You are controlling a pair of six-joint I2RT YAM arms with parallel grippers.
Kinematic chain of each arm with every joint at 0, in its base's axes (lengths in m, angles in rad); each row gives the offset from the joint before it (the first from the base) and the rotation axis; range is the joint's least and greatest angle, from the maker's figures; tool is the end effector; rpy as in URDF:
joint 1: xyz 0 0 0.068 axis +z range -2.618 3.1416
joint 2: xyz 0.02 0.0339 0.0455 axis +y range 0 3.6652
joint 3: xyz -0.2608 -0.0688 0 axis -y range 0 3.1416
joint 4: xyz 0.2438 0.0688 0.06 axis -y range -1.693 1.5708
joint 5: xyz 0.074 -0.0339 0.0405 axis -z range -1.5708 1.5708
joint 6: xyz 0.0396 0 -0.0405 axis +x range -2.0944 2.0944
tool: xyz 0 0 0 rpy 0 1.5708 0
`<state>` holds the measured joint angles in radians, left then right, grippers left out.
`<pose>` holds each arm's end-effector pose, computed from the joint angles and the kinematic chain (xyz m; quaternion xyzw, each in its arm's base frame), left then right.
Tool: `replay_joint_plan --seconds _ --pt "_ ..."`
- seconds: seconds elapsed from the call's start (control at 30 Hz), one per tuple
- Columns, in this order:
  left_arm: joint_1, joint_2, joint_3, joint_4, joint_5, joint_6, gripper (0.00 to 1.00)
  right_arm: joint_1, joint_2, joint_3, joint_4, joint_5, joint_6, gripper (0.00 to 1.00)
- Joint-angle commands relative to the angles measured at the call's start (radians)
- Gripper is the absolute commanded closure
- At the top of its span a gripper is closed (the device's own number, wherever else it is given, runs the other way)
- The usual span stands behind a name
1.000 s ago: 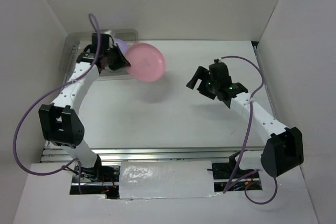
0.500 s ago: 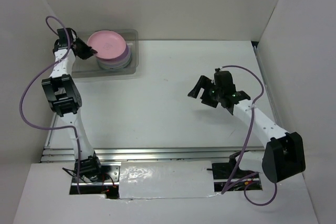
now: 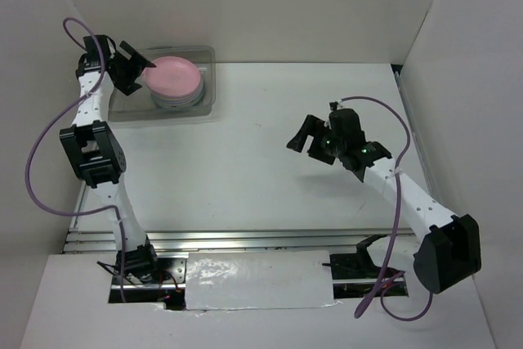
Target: Place the plates into the plastic bin on the countertop
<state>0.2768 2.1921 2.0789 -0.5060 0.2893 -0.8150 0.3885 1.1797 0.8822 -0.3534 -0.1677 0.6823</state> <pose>0.4956 0.1291 0.2927 -0.4003 0.7861 -0.2440 0.4029 0.2392 0.1051 0.2720 0.0939 0.8888 0.2902 0.3422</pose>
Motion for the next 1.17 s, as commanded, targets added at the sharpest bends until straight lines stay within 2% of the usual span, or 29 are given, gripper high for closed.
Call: replay_joint_plan --seconds 0.0,0.03,0.1,0.23,0.3,0.33,0.4,0.43,0.47,0.53,0.57,0.67,0.93,1.13 --pt "0.016 -0.242 0.012 -0.101 -0.076 0.01 0.01 0.019 -0.06 0.081 -0.047 0.055 -0.015 0.08" --pt "0.01 -0.276 0.012 -0.139 -0.155 0.039 0.01 0.026 -0.075 0.109 -0.067 0.086 -0.02 0.08" --pt "0.009 -0.401 -0.023 -0.202 -0.217 0.063 0.01 0.033 -0.129 0.142 -0.142 0.164 -0.03 0.08" --pt "-0.008 -0.607 -0.164 -0.31 -0.203 0.243 0.01 0.097 -0.229 0.282 -0.301 0.406 -0.11 0.06" --pt "-0.027 -0.76 -0.3 -0.325 -0.213 0.343 0.01 0.115 -0.262 0.349 -0.434 0.515 -0.131 0.06" --pt "-0.045 -0.814 -0.406 -0.338 -0.223 0.358 0.01 0.136 -0.275 0.407 -0.47 0.545 -0.144 0.06" --pt "-0.066 -0.993 -0.521 -0.339 -0.283 0.382 0.01 0.151 -0.317 0.46 -0.557 0.6 -0.156 0.05" --pt "-0.079 -1.052 -0.618 -0.339 -0.324 0.387 0.01 0.186 -0.337 0.498 -0.576 0.618 -0.159 0.05" --pt "-0.08 -1.166 -0.658 -0.348 -0.334 0.39 0.01 0.209 -0.36 0.514 -0.594 0.634 -0.158 0.05" --pt "-0.082 -1.268 -0.754 -0.371 -0.334 0.395 0.01 0.236 -0.428 0.566 -0.657 0.637 -0.147 0.05" --pt "-0.082 -1.361 -0.778 -0.382 -0.299 0.408 0.01 0.248 -0.471 0.578 -0.676 0.628 -0.147 0.0" --pt "-0.091 -1.53 -0.841 -0.434 -0.297 0.416 0.01 0.247 -0.573 0.607 -0.745 0.588 -0.168 0.0" --pt "-0.1 -1.822 -0.951 -0.554 -0.325 0.379 0.01 0.214 -0.73 0.591 -0.881 0.64 -0.191 0.0" --pt "-0.102 -1.829 -0.968 -0.565 -0.311 0.369 0.01 0.205 -0.759 0.569 -0.877 0.654 -0.194 0.0"
